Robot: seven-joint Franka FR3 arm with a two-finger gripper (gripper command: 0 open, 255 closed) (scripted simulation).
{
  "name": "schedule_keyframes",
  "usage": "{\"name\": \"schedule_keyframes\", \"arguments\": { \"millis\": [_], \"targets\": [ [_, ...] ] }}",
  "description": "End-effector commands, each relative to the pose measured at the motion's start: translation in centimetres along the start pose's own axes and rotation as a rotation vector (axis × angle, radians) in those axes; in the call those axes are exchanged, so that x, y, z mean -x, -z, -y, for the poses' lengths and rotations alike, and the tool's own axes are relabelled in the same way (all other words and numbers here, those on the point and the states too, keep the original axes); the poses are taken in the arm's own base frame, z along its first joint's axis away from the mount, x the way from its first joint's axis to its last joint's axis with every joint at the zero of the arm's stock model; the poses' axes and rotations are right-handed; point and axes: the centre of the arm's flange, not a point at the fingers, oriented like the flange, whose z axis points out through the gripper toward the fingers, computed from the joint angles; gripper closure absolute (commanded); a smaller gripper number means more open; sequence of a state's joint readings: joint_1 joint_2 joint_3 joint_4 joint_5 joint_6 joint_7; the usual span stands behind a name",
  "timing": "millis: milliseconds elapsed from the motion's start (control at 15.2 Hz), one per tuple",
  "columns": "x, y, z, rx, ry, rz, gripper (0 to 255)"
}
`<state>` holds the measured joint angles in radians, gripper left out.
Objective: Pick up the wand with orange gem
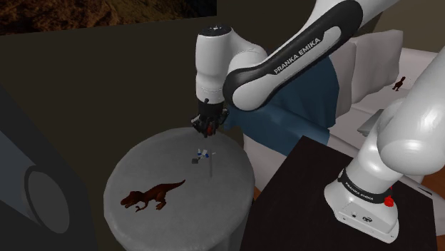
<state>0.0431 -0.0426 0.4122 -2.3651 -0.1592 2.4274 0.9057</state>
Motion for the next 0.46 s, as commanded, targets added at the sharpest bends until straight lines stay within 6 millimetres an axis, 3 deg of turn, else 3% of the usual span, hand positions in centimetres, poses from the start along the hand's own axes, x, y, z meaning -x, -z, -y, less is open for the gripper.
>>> {"name": "schedule_keyframes", "arguments": {
  "millis": [0,264,396],
  "targets": [
    [-0.1,1.1,0.0,0.0,0.0,0.001,255],
    [-0.5,3.2,0.0,0.0,0.0,0.001,255],
    [-0.5,3.3,0.0,0.0,0.0,0.001,255]
  ]
}}
